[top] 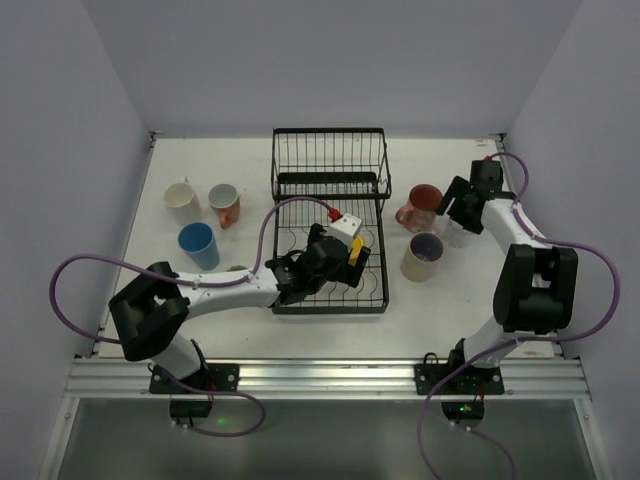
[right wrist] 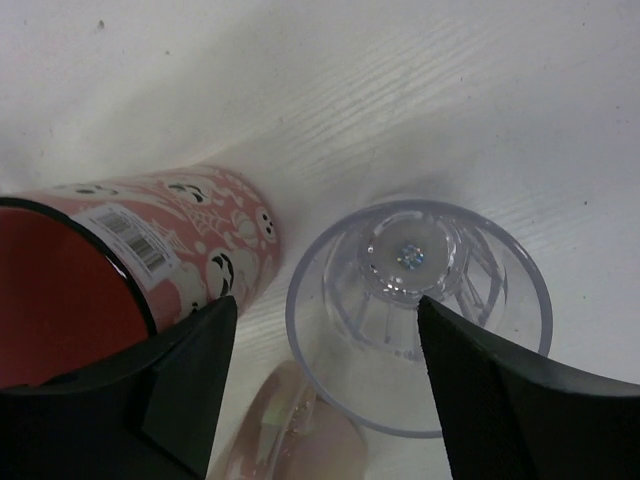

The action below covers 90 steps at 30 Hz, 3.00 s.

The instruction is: Unload the cups from the dish rack

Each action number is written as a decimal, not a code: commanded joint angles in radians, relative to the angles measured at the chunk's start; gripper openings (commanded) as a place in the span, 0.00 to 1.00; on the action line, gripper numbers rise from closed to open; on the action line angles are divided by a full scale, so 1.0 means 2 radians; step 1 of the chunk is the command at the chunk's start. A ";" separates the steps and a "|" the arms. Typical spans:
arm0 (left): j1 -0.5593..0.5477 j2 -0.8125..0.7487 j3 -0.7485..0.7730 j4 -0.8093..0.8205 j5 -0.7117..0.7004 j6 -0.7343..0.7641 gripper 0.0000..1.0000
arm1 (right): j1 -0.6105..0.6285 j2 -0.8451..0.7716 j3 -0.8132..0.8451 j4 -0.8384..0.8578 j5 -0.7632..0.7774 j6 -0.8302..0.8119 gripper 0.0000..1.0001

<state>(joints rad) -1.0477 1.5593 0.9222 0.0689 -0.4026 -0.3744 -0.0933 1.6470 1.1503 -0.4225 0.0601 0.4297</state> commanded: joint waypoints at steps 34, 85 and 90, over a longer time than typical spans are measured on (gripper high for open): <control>-0.001 0.060 -0.010 0.185 -0.057 0.030 0.34 | 0.060 -0.440 -0.232 0.093 -0.164 0.074 0.99; -0.005 -0.289 -0.128 0.343 0.119 -0.230 0.86 | 0.343 -0.460 -0.380 0.683 -0.269 0.365 0.00; -0.005 -0.356 -0.110 0.213 0.076 -0.180 1.00 | 0.343 -0.506 -0.322 0.466 -0.236 0.291 0.00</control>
<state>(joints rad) -1.0626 0.9482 0.6415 0.5537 -0.1871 -0.8463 0.6010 0.6643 0.4152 0.7315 -0.5297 1.0969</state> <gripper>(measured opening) 0.997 0.135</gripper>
